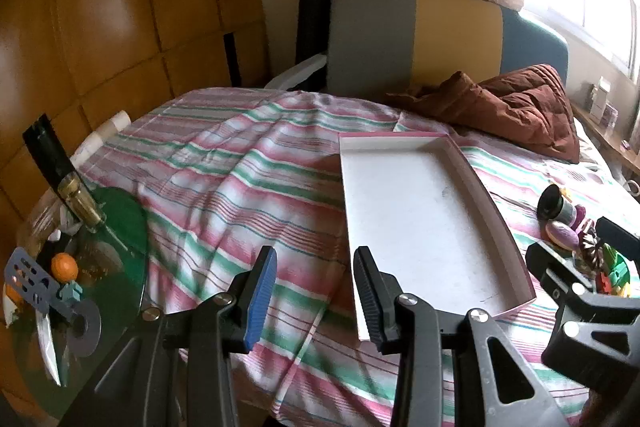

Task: Organize rigid objects
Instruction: 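Move the left tool toward the toy pile beside the white tray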

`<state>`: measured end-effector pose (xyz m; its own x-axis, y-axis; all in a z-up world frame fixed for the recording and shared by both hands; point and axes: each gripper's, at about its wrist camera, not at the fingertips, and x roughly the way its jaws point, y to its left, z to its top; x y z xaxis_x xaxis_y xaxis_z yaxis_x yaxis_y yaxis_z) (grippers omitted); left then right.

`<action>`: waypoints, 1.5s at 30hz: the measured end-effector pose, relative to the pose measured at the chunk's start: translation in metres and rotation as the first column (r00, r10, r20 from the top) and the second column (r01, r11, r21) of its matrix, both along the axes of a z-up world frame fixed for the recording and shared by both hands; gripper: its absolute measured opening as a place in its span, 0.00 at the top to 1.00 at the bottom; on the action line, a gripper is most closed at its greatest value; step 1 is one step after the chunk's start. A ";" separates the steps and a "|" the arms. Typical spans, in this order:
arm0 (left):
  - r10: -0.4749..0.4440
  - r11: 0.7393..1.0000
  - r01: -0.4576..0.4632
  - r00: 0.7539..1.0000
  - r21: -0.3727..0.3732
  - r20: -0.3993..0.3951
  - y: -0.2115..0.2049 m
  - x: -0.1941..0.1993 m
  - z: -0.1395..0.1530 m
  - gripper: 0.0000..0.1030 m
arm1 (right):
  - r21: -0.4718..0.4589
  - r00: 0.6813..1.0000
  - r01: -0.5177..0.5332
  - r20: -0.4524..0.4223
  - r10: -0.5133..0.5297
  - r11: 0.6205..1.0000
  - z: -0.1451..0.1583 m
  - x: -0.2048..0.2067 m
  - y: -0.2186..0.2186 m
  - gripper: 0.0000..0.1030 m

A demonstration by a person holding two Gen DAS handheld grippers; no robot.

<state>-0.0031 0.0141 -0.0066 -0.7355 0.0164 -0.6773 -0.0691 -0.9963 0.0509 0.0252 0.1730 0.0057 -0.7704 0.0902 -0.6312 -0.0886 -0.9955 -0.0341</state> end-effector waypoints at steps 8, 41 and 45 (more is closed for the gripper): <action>-0.058 0.998 0.058 0.998 -0.008 -0.008 0.010 0.005 0.002 0.61 | -0.013 1.000 -0.017 -0.010 0.017 1.000 0.004 0.002 0.011 0.00; -0.536 0.844 0.511 0.812 0.163 0.231 0.142 -0.016 -0.012 0.59 | -0.286 0.862 0.497 0.056 -0.504 0.819 -0.016 0.049 0.296 0.00; -0.592 0.806 0.553 0.760 0.211 0.270 0.180 -0.032 -0.015 0.59 | -0.406 0.841 0.508 0.045 -0.539 0.760 -0.015 0.059 0.313 0.00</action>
<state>-0.0353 0.1940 -0.0215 -0.3177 0.4558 -0.8315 -0.6208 -0.7628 -0.1809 0.0844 0.4864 -0.0090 -0.7185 0.2536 -0.6476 -0.5867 -0.7211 0.3686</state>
